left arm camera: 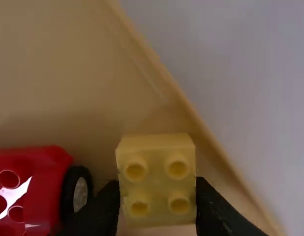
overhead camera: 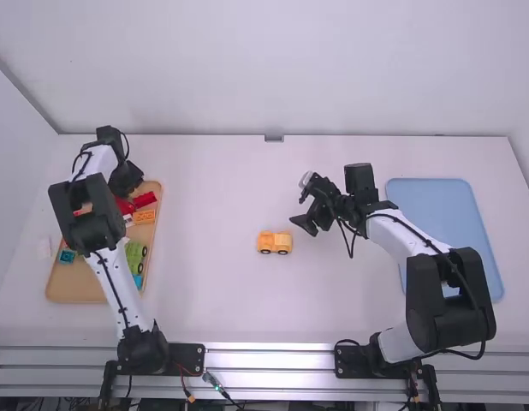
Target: Assemble lego blocks to make yellow taxi
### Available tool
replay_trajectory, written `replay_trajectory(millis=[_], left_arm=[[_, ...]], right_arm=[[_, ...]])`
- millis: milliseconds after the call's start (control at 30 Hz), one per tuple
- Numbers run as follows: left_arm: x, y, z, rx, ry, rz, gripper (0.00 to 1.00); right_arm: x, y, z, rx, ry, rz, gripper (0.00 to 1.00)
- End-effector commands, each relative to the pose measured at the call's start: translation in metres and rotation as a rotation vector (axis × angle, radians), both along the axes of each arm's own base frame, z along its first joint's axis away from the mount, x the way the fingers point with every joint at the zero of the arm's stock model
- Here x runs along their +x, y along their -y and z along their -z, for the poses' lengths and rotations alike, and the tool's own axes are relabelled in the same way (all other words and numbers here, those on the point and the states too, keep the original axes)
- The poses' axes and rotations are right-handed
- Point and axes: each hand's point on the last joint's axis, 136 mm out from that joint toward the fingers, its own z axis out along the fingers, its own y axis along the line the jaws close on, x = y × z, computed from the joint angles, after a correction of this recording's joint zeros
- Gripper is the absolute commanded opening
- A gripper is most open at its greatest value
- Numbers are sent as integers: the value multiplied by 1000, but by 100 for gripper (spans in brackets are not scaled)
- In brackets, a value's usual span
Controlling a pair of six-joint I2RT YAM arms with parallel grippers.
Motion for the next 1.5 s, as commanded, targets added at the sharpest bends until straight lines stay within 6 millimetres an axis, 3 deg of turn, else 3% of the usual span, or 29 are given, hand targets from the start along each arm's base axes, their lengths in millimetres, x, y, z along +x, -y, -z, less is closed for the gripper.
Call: replay_trajectory(millis=[0, 400, 567, 900, 1000, 1267, 1333, 1367, 1400, 1467], left_arm=[[-4, 2, 4, 9, -22, 11, 27], [0, -4, -21, 38, -34, 32, 23], [-6, -7, -49, 69, -64, 25, 18], [-12, 22, -91, 157, -93, 111, 8], [-16, 39, -101, 194, -98, 136, 8], [-37, 121, -113, 289, -4, 506, 6], [-44, 142, -112, 334, 8, 687, 2], [-48, 171, -107, 352, 33, 918, 2], [-51, 182, -104, 353, 39, 1002, 3], [-62, 222, -98, 348, 85, 1265, 4]], right_arm=[[1, -1, -5, 11, 3, 1, 99], [1, 0, -4, 11, 0, 2, 99], [1, 0, -4, 10, 0, 1, 99], [1, 0, -4, 11, -1, 1, 99], [0, 0, -4, 10, -4, 1, 99], [-7, 2, 3, -4, -49, 2, 99], [-7, 2, 3, -4, -51, 1, 99], [-7, 2, 3, -3, -49, 1, 99], [-7, 2, 3, -3, -49, 1, 99], [-7, 2, 3, -4, -48, 1, 99]])
